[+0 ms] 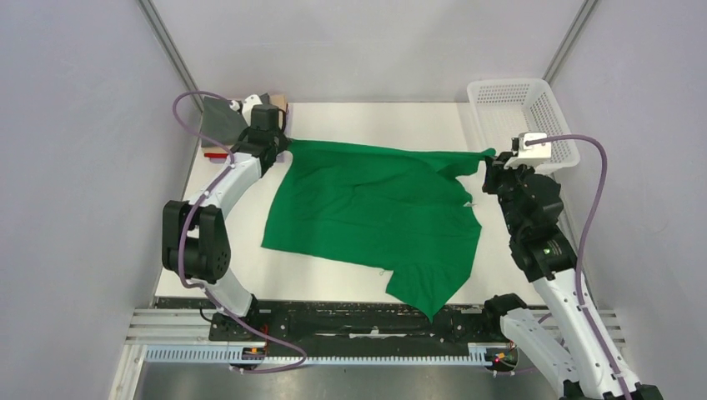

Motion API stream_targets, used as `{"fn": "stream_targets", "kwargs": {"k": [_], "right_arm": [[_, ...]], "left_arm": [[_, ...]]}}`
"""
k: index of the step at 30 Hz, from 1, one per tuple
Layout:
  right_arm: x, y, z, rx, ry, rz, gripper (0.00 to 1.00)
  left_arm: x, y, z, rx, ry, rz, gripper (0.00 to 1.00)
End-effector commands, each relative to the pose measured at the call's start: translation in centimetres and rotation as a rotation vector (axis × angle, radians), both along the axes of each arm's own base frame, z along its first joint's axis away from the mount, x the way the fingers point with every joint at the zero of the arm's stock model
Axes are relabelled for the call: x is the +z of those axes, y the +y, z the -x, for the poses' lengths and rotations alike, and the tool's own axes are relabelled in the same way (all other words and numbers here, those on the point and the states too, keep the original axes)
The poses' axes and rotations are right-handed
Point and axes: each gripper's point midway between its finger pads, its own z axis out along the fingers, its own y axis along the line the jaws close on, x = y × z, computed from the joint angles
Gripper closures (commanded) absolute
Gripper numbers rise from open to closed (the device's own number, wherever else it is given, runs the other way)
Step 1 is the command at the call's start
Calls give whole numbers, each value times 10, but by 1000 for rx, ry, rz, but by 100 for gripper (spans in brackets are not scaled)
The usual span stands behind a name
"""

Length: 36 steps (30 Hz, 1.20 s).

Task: Fold and stack the t-shirts
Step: Flatten out the tshirt

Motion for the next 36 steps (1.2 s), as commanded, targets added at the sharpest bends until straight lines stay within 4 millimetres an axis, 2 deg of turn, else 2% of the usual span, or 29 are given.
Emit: {"fn": "stream_targets", "kwargs": {"k": [1,3,6,9,11,12,13,14,15,16,18,19,20,21,22,23,24,25,27,30,33,36], "right_arm": [[-20,-4,-11,-38,62,-4,100],[-26,-11,-31,-104,100,10,100],[-39,-33,-73,-310,201,60,100],[-49,-52,-127,-513,315,123,100],[-48,-56,-169,-594,337,151,100],[-57,-58,-191,-621,356,170,100],[-54,-59,-213,-643,349,174,100],[-68,-60,-237,-657,366,194,98],[-73,-60,-262,-664,349,199,92],[-75,-57,-284,-643,329,202,83],[-73,-45,-326,-550,254,188,75],[-73,-34,-342,-464,211,184,57],[-74,-24,-349,-379,188,191,28],[-75,-13,-351,-312,171,179,9],[-68,-2,-348,-242,145,160,2],[-71,5,-341,-186,142,155,2],[-63,13,-331,-133,122,142,2],[-71,23,-320,-65,134,135,2],[-71,36,-293,25,149,100,2],[-93,47,-252,99,228,33,2],[-126,52,-209,125,330,-30,2],[-170,63,-163,166,446,-97,2]], "left_arm": [[34,18,-7,74,-115,-3,98],[40,23,-12,97,-127,-21,98],[48,33,-29,146,-134,-72,98],[45,39,-57,193,-119,-113,98],[37,40,-77,214,-97,-129,98],[33,39,-89,220,-85,-134,98],[29,37,-100,219,-76,-135,98],[20,35,-111,219,-54,-134,98],[15,31,-122,210,-42,-128,96],[10,27,-129,198,-27,-121,90],[13,16,-142,163,-21,-97,68],[17,11,-145,142,-27,-97,56],[24,6,-145,127,-41,-99,36],[31,0,-145,105,-53,-111,3],[42,-6,-142,82,-73,-124,0],[51,-11,-139,65,-86,-131,0],[60,-18,-134,43,-101,-134,0],[67,-26,-130,17,-113,-136,0],[79,-42,-116,-35,-130,-130,0],[78,-65,-91,-111,-122,-119,0],[62,-90,-63,-209,-75,-54,0],[29,-101,-30,-266,5,19,0]]}}
